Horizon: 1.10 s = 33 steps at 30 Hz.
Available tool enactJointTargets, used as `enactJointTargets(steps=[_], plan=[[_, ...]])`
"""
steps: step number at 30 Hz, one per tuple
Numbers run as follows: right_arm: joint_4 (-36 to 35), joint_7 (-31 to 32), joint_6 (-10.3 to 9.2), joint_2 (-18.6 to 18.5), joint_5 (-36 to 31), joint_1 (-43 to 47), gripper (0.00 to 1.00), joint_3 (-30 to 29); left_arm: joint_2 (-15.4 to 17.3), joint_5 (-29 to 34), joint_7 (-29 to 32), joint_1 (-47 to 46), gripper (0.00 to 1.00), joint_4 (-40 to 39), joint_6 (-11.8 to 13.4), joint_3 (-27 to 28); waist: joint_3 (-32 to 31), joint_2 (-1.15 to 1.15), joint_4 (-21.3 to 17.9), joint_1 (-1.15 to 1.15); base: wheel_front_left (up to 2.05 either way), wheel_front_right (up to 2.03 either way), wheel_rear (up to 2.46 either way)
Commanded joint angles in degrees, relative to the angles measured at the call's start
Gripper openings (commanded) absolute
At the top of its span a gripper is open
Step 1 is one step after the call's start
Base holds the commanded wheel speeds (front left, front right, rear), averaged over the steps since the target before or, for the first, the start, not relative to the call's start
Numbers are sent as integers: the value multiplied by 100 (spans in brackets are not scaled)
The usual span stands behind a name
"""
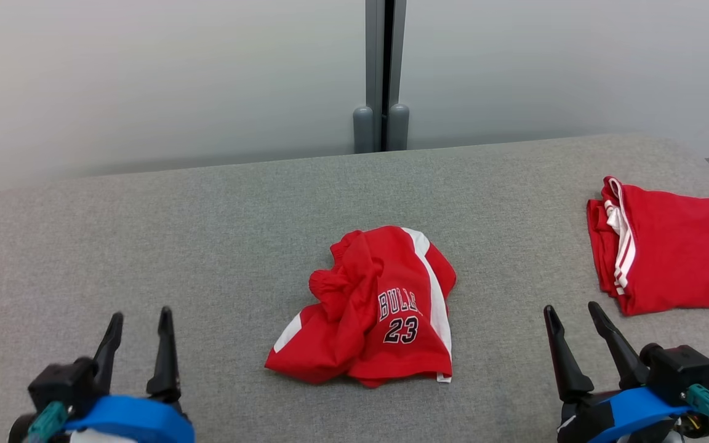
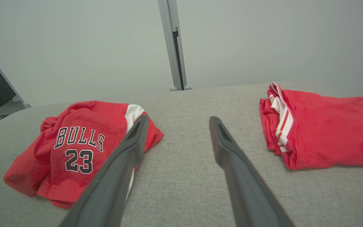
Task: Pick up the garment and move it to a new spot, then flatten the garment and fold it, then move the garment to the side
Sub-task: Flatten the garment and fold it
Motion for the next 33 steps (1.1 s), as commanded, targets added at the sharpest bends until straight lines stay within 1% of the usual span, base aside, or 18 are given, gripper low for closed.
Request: enactJointTargets(steps=[1, 5, 8, 15, 19, 24, 28, 33], plan=[[-23, 6, 3, 8, -1, -36, 100, 13, -4, -26, 54, -158, 100, -35, -34, -20, 7, 0, 1, 0, 0, 0, 0], [-33, 15, 3, 7, -1, -107, 100, 57, -45, -127, 559, -614, 100, 3, -225, -260, 53, 0, -16, 0, 0, 0, 0], [-35, 29, 3, 7, -8, -159, 100, 135, -115, -256, 1113, -1059, 100, 184, -422, -512, 106, 0, -67, 0, 0, 0, 0], [16, -6, 3, 6, 37, -317, 100, 444, -377, -565, 2224, -2067, 100, 968, -818, -964, 296, 0, -327, 0, 0, 0, 0], [82, -32, 3, 5, 79, -389, 100, 613, -449, -709, 2694, -2420, 100, 1412, -958, -1089, 419, 0, -528, 0, 0, 0, 0], [175, -114, 3, 6, 145, -493, 100, 725, -457, -941, 3296, -2631, 100, 1757, -949, -1131, 519, 0, -751, 0, 0, 0, 0], [243, -167, 3, 6, 159, -552, 100, 802, -381, -992, 3693, -2697, 100, 1879, -836, -1173, 554, 0, -862, 0, 0, 0, 0], [306, -204, 3, 5, 188, -591, 100, 835, -447, -1323, 4314, -2612, 100, 1888, -935, -1247, 545, 0, -929, 0, 0, 0, 0]])
